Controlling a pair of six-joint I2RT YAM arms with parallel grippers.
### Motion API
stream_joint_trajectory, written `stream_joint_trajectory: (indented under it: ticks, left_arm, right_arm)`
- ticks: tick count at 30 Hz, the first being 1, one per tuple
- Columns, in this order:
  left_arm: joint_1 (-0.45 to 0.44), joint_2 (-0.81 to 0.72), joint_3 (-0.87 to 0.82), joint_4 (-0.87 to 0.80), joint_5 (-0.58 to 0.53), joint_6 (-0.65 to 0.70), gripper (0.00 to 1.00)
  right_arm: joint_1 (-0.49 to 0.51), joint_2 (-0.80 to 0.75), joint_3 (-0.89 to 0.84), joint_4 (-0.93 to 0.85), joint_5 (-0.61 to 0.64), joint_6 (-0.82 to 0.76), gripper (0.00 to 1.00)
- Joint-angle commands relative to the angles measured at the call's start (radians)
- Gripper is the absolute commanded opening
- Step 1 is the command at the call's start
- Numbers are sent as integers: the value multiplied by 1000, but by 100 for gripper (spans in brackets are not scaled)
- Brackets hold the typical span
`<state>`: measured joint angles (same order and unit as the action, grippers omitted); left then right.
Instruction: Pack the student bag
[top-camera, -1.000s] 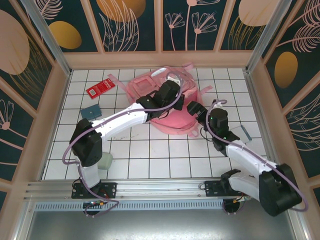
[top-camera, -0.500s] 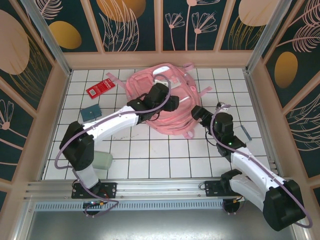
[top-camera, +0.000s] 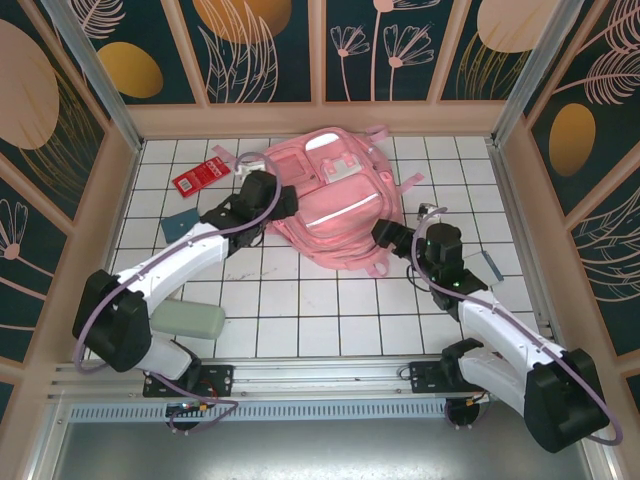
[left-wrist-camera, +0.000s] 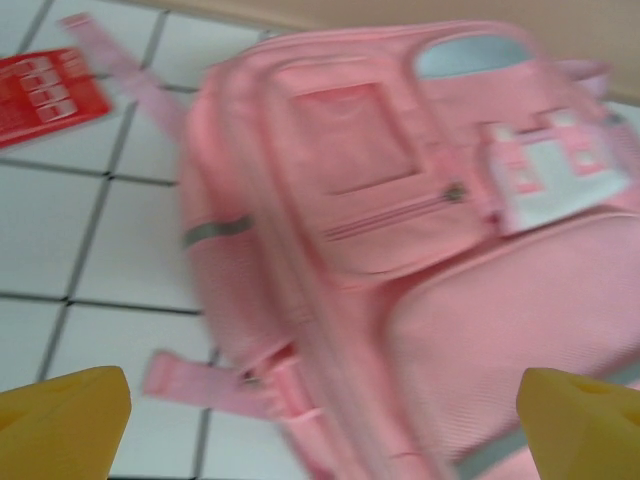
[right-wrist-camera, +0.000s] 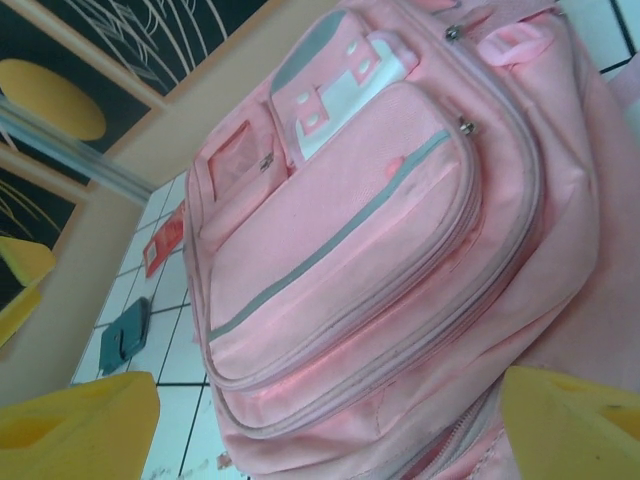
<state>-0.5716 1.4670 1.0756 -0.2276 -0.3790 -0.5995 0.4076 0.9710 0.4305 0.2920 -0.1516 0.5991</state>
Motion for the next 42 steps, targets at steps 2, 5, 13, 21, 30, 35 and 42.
stream_joint_trajectory:
  ticks: [2,5,13,21,30,35,42]
  left_arm:
    - [79,-91,-93,-74,-72,-105,99]
    - [124,-164,-183,-116,-85,-209,98]
    - [141,-342,-320,-354,-88,-548,97]
    - [141,-496,-415,-602,-10,-838,94]
    - [140,-449,-441,-791,43,-936,98]
    - [141,-474,-535,-775,75,-1016,99]
    - [140,-499,-639,-611,86,-1039,98]
  right_arm:
    - [24,11,38,49,-47,-44,89]
    - [34,15,30,60,-50,-43,90]
    - [43,28,22,73,-64,-35,90]
    - [46,36,17,77,-69,-28,92]
    - [45,35,10,75,-59,-27,93]
    - [46,30,8,70,-55,-28,94]
    - [45,30,5,72,-57,-27,95]
